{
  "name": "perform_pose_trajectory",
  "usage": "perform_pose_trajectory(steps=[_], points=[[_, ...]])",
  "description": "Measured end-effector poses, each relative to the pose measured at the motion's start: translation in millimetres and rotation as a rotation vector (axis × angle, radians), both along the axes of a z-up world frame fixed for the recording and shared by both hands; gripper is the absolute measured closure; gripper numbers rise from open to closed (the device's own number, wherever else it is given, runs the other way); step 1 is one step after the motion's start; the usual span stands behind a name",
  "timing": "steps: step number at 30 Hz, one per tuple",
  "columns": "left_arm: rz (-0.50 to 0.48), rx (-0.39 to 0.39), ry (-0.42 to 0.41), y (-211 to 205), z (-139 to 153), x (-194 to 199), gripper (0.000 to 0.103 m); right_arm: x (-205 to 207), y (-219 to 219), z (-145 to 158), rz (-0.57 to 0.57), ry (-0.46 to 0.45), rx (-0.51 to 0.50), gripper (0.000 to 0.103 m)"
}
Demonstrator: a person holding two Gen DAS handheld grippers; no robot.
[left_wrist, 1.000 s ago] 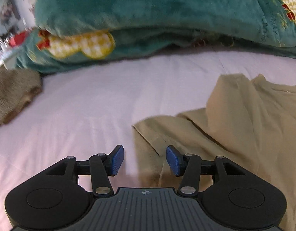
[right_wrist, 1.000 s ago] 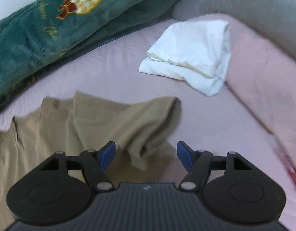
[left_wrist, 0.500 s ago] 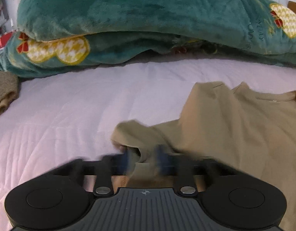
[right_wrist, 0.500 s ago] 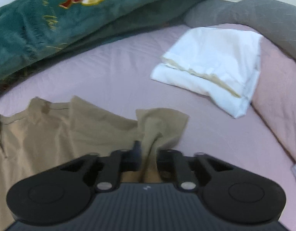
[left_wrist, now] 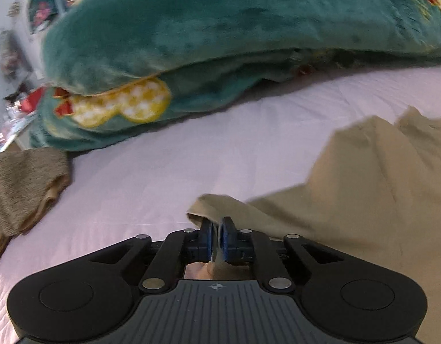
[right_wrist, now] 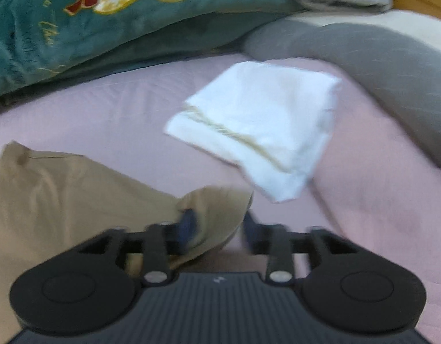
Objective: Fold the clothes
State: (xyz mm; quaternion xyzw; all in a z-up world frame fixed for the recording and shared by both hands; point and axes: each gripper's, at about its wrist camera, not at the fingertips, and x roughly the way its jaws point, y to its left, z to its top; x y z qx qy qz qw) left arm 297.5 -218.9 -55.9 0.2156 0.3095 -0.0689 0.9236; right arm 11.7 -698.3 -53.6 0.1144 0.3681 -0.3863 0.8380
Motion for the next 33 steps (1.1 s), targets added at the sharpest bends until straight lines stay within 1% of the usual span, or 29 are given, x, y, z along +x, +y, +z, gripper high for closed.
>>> perform_pose_trajectory(steps=[1,2,4,5,6,7,8,10,11,12,13,14,15,16,17,18,20,22,23,24,26,28,29,30,32,33], points=[[-0.001,0.007,-0.020,1,4,-2,0.091,-5,1,2,-0.015,0.004,-0.022,0.055],[-0.001,0.005,-0.041,2,9,-5,0.090,-11,0,6,-0.023,-0.015,-0.018,0.055],[0.010,-0.054,-0.085,3,27,-18,0.091,-29,-1,16,-0.022,-0.107,0.058,0.051],[0.007,-0.086,-0.108,3,36,-25,0.091,-38,-1,21,-0.020,-0.151,0.095,0.045],[-0.029,-0.123,-0.129,0,46,-38,0.091,-41,3,21,-0.001,-0.162,0.129,0.037],[-0.086,-0.160,-0.133,-6,53,-51,0.091,-45,6,20,0.019,-0.171,0.162,0.035],[-0.141,-0.196,-0.134,-13,59,-64,0.091,-43,12,16,0.051,-0.148,0.183,0.033],[-0.235,-0.254,-0.118,-28,65,-92,0.090,-33,28,1,0.094,-0.063,0.183,0.033],[-0.271,-0.274,-0.103,-35,64,-103,0.090,-26,34,-8,0.098,-0.016,0.167,0.033],[-0.294,-0.289,-0.085,-42,59,-111,0.090,-22,40,-14,0.099,-0.006,0.134,0.033],[-0.313,-0.297,-0.065,-49,54,-118,0.090,-19,46,-20,0.099,0.004,0.102,0.035],[-0.322,-0.284,-0.041,-55,46,-121,0.090,-18,48,-19,0.096,-0.002,0.097,0.052],[-0.323,-0.268,-0.021,-60,37,-122,0.090,-18,50,-18,0.092,-0.007,0.093,0.079],[-0.300,-0.243,-0.017,-58,29,-119,0.090,-18,52,-16,0.090,-0.012,0.089,0.096],[-0.277,-0.217,-0.013,-57,21,-115,0.090,-16,52,-13,0.096,-0.002,0.103,0.097],[-0.254,-0.192,-0.009,-56,12,-112,0.090,-14,52,-10,0.108,0.020,0.093,0.098],[-0.200,-0.141,-0.004,-51,-3,-103,0.090,-20,51,-1,0.132,0.059,0.028,0.098],[-0.103,-0.088,-0.037,-28,-6,-86,0.090,-32,37,5,0.101,0.031,0.062,0.097],[-0.059,-0.063,-0.059,-15,-6,-78,0.090,-35,30,3,0.080,0.039,0.077,0.096],[-0.012,-0.048,-0.071,1,-4,-70,0.089,-39,23,1,0.058,0.050,0.090,0.097],[0.073,-0.045,-0.062,32,0,-50,0.089,-45,13,-5,-0.034,0.137,0.021,0.094],[0.110,-0.052,-0.057,58,8,-37,0.089,-60,3,-3,-0.125,0.103,0.068,0.093],[0.119,-0.063,-0.068,67,14,-36,0.089,-67,-1,-2,-0.166,0.085,0.088,0.093],[0.125,-0.082,-0.078,75,20,-36,0.089,-65,9,5,-0.131,0.052,0.063,0.093],[0.109,-0.169,-0.099,76,36,-43,0.089,-60,28,21,-0.061,-0.014,0.011,0.093],[0.079,-0.202,-0.116,69,44,-51,0.089,-57,38,28,-0.026,-0.045,-0.014,0.090]])
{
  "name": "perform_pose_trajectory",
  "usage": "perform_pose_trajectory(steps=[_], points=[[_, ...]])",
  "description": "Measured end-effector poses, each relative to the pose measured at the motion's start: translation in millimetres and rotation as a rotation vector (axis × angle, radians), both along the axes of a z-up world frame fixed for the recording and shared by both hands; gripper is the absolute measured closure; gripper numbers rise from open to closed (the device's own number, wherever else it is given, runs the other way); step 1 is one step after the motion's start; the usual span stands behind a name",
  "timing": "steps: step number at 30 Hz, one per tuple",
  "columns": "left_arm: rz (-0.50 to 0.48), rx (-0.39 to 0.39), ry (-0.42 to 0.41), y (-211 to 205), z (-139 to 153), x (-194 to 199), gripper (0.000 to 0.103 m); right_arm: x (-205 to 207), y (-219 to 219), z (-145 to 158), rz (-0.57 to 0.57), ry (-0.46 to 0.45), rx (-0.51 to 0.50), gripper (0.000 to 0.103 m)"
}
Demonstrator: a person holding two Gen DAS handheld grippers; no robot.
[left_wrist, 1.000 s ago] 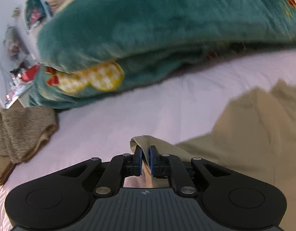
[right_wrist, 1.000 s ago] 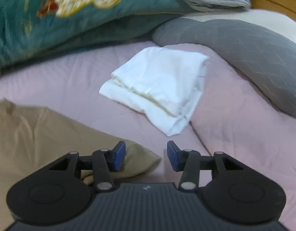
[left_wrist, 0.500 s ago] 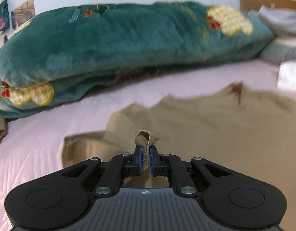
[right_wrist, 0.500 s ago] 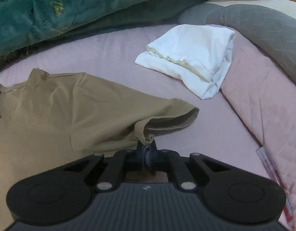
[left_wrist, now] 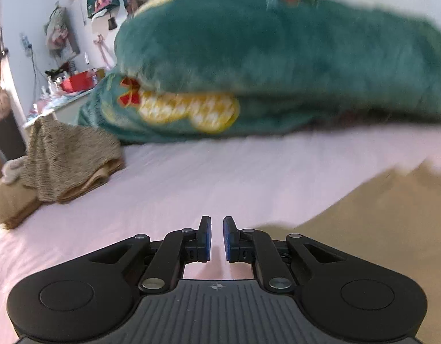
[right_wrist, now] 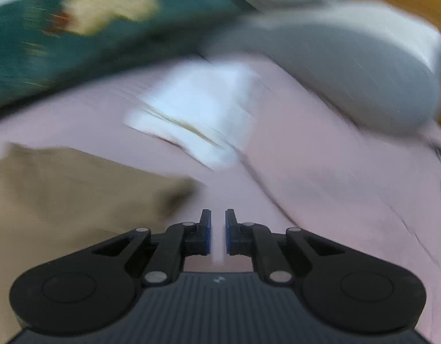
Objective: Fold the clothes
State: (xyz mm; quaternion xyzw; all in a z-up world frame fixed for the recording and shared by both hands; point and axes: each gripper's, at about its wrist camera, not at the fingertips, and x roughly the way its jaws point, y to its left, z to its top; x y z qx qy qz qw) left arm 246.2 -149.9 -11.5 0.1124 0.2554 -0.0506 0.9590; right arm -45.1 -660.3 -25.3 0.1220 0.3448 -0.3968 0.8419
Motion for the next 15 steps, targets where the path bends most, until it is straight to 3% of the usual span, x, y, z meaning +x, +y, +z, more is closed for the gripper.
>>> perform_pose_trajectory(steps=[1,3,6,8,10,15], points=[[-0.035,-0.020,-0.018,-11,7,-8,0.089,14,11,6,0.051,0.003,-0.012,0.087],[-0.124,-0.084,-0.031,-35,18,-26,0.088,41,32,17,0.152,0.009,-0.038,0.066],[-0.282,-0.222,0.018,-74,20,-50,0.086,83,53,26,0.259,0.005,-0.079,0.044],[-0.346,-0.235,0.047,-100,6,-62,0.086,107,59,28,0.286,0.007,-0.084,0.042],[-0.375,-0.188,0.063,-125,-17,-70,0.085,128,58,25,0.297,0.022,-0.087,0.039],[-0.380,-0.144,0.152,-148,-63,-73,0.085,169,40,5,0.317,0.077,-0.101,0.039]])
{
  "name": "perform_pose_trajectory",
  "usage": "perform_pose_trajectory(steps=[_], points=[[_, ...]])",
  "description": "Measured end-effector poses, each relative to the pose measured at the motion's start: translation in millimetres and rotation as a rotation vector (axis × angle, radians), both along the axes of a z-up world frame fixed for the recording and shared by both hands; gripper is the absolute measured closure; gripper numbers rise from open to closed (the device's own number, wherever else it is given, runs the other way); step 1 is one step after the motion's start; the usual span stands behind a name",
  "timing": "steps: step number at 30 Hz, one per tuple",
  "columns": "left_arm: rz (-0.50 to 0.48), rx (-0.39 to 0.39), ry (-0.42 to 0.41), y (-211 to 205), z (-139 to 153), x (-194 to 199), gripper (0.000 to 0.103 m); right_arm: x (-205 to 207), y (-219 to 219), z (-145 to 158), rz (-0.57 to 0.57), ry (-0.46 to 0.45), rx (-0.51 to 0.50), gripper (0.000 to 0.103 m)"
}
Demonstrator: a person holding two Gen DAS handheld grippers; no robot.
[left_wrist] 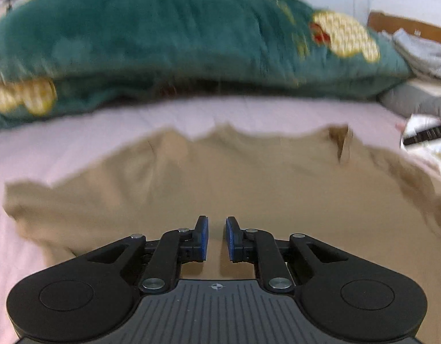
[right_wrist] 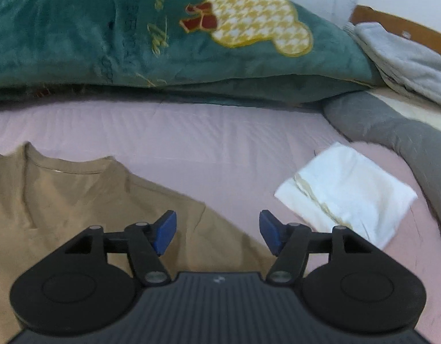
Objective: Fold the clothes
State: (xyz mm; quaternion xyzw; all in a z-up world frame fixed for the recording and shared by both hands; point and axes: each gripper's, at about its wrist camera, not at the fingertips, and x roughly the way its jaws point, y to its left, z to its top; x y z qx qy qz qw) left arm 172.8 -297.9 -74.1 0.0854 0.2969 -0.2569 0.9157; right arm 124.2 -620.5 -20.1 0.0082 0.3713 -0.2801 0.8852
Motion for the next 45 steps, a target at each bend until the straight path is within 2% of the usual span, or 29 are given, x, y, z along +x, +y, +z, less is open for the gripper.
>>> perform_pose_trajectory(steps=[3,5,7,9,10,11,12,13,14,16,19,21,22,23,24,25,27,29,30,31,32,34,36,38,40,41,43,44,45], points=[[-0.010,0.025,-0.005,-2,-16,-6,0.079,21,-10,-16,0.006,0.025,0.024,0.039],[-0.023,0.027,-0.006,-2,-18,-6,0.061,36,-16,-31,0.012,0.055,0.066,0.039],[-0.006,0.040,-0.014,-3,-18,-7,0.020,49,-20,-46,0.016,0.098,0.082,0.037],[0.024,0.074,-0.009,-8,-18,-6,0.003,52,-18,-53,0.015,0.092,0.067,0.035],[0.027,0.071,0.004,-9,-18,-3,0.000,51,-18,-54,0.011,0.076,0.065,0.036],[0.027,0.060,0.016,-7,-17,0,0.000,49,-20,-54,0.012,0.062,0.093,0.048],[0.028,0.049,0.021,-6,-17,0,0.000,50,-20,-52,0.026,0.058,0.103,0.076],[0.029,0.041,0.025,-4,-16,0,0.000,50,-19,-51,0.041,0.055,0.110,0.089],[0.029,0.041,0.024,-4,-17,0,0.000,54,-12,-53,0.057,0.083,0.058,0.095],[0.029,0.041,0.020,-4,-17,-1,0.000,61,2,-55,0.088,0.138,-0.045,0.096],[0.029,0.036,0.019,-4,-18,-1,0.000,66,-3,-48,-0.004,0.074,-0.099,0.096],[0.029,0.033,0.019,-4,-19,-1,0.000,70,-17,-49,-0.026,0.091,-0.019,0.095],[0.029,0.030,0.018,-4,-19,-1,0.000,71,-25,-50,-0.036,0.100,0.019,0.092],[0.030,0.030,0.017,-4,-20,-1,0.000,69,-29,-50,-0.036,0.096,0.033,0.083],[0.030,0.029,0.017,-4,-20,-1,0.000,63,-33,-48,-0.040,0.079,0.055,0.070],[0.031,0.026,0.018,-4,-20,-1,0.000,57,-37,-44,-0.044,0.061,0.074,0.063],[0.031,0.025,0.019,-4,-20,-1,0.000,30,-41,-26,-0.059,-0.001,0.063,0.044],[0.031,0.026,0.019,-4,-20,-1,0.000,-2,-47,-6,-0.095,-0.054,0.042,0.038],[0.031,0.027,0.019,-4,-20,-1,0.000,-22,-51,0,-0.138,-0.046,0.033,0.027],[0.032,0.027,0.019,-4,-20,-1,0.000,-42,-55,6,-0.181,-0.038,0.024,0.022],[0.032,0.028,0.019,-4,-20,-1,0.000,-62,-59,12,-0.223,-0.028,0.016,0.018],[0.032,0.028,0.019,-4,-20,-1,0.000,-97,-68,2,-0.308,0.052,0.030,0.018],[0.033,0.030,0.019,-4,-20,-1,0.000,-126,-73,-10,-0.361,0.046,0.127,0.018],[0.033,0.032,0.019,-4,-20,-1,0.000,-147,-73,-26,-0.388,-0.031,0.294,0.019],[0.033,0.035,0.018,-5,-20,-1,0.000,-147,-66,-45,-0.380,-0.036,0.337,0.021],[0.033,0.036,0.018,-5,-20,-1,0.000,-141,-57,-51,-0.363,-0.007,0.263,0.023],[0.033,0.039,0.018,-5,-20,-1,0.000,-125,-39,-48,-0.268,0.021,0.165,0.056],[0.033,0.040,0.018,-5,-19,-1,0.000,-117,-31,-46,-0.211,0.035,0.131,0.090],[0.033,0.040,0.018,-5,-19,-1,0.000,-108,-25,-43,-0.186,0.089,0.054,0.095]])
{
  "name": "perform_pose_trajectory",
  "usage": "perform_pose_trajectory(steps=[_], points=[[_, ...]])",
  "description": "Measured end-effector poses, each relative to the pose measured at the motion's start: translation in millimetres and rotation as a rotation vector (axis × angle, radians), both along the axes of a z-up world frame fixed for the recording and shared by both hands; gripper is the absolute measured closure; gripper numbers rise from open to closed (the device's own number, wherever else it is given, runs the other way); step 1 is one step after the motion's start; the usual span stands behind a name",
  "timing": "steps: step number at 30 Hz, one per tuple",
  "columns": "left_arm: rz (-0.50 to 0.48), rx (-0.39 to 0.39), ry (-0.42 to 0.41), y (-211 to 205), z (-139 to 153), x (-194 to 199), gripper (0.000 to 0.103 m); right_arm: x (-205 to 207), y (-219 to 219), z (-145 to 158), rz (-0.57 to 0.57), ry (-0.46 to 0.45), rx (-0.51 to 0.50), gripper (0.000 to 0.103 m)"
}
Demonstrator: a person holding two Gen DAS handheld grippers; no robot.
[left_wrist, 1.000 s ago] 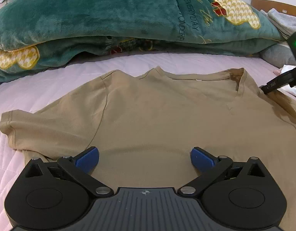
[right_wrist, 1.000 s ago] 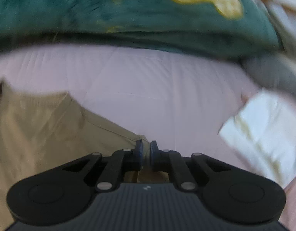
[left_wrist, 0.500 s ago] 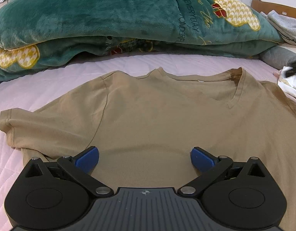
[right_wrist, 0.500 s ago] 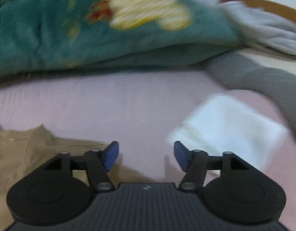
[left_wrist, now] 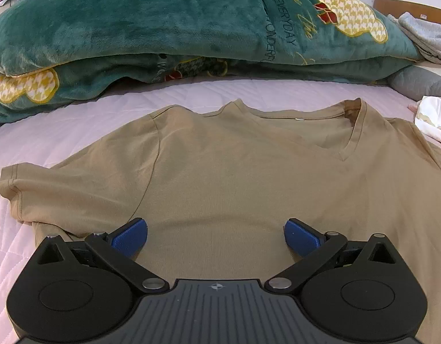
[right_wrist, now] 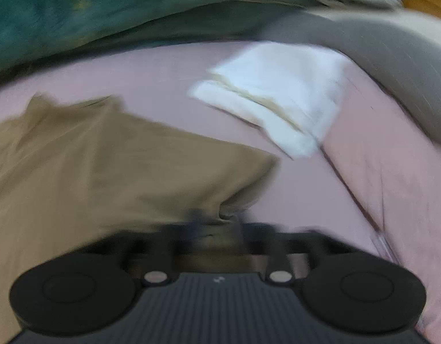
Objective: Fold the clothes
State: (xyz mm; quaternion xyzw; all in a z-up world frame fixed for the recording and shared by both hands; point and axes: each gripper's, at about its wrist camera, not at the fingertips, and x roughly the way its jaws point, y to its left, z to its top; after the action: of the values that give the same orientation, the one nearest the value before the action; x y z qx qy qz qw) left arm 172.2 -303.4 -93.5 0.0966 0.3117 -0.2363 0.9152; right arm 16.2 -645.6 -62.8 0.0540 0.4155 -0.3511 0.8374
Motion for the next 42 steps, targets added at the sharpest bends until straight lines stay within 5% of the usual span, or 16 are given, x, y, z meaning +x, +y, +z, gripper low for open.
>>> perform_pose_trajectory(steps=[2,4,7,10,14,17,24,28,32,36,38,40,42], points=[[0.000,0.001,0.000,0,0,0,0.000,11,3,4,0.018,0.097,-0.131,0.097],[0.001,0.000,0.003,0,0,1,0.000,6,-23,7,-0.106,0.119,-0.072,0.097],[-0.003,0.009,0.007,-1,2,2,0.000,-29,-33,22,-0.238,-0.007,0.006,0.094],[0.009,0.016,-0.009,10,20,-5,0.007,-58,1,41,-0.147,-0.145,0.077,0.090],[0.085,-0.059,-0.024,52,58,-21,0.005,-84,62,53,0.007,-0.246,0.255,0.046],[0.187,-0.099,-0.013,100,71,-21,0.005,-87,115,49,0.120,-0.230,0.308,0.039],[0.226,-0.062,0.076,155,66,-12,0.005,-70,217,27,0.198,-0.227,0.237,0.026],[0.247,-0.039,0.106,143,51,-5,0.005,-73,247,4,0.084,-0.246,0.265,0.011],[0.221,0.025,0.157,122,24,9,0.004,-67,265,-3,0.164,-0.129,0.109,0.000],[0.189,0.029,0.063,117,15,6,0.003,-77,263,-9,0.185,-0.193,0.095,0.000],[0.188,0.011,0.050,119,14,6,0.008,-78,262,-10,0.194,-0.204,0.087,0.000],[0.194,-0.017,0.041,124,18,4,0.053,-79,261,-12,0.202,-0.215,0.079,0.000],[0.189,-0.046,0.043,131,22,1,0.073,-79,260,-14,0.213,-0.225,0.069,0.000]])
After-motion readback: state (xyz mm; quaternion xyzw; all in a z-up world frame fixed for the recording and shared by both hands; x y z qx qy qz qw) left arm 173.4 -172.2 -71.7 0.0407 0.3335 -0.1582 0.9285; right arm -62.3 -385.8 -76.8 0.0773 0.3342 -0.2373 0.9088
